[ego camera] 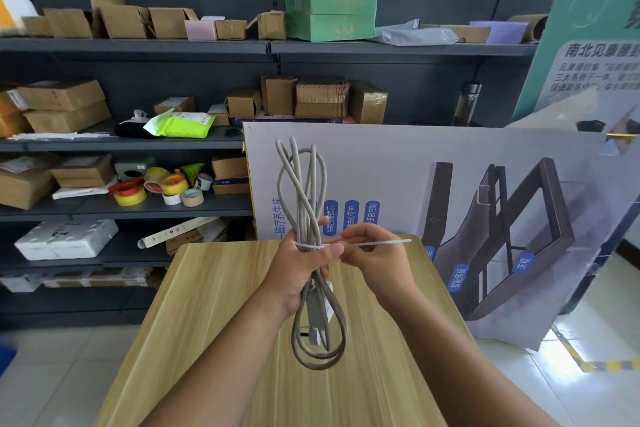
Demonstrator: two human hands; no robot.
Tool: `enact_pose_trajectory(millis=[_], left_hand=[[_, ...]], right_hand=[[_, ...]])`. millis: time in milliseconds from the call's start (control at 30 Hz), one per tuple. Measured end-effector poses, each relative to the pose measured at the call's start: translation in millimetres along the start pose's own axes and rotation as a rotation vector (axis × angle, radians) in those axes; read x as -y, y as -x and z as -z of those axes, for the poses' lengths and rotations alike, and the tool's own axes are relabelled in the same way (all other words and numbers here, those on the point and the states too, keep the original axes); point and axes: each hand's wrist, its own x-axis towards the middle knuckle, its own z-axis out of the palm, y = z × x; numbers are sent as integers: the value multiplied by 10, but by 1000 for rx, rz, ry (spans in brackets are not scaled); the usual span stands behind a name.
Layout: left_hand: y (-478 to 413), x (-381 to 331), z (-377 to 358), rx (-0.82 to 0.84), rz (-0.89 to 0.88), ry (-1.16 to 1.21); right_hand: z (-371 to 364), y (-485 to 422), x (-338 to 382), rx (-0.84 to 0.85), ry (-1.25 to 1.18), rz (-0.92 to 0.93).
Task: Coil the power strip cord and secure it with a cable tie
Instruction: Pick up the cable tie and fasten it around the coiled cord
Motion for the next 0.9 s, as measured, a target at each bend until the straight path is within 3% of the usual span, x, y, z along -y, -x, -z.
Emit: enact_pose_trajectory(millis=[200, 367, 600, 900], left_hand=[[24, -48, -17, 43, 32, 74], [10, -21, -84, -65, -28, -39], [10, -1, -42, -89, -12, -1], [3, 44, -57, -221, -7, -10]], right_hand=[[77, -71, 23, 58, 34, -9], [16, -99, -34, -82, 165, 58], [35, -65, -45, -34, -104, -43], [-14, -62, -52, -81, -64, -42]])
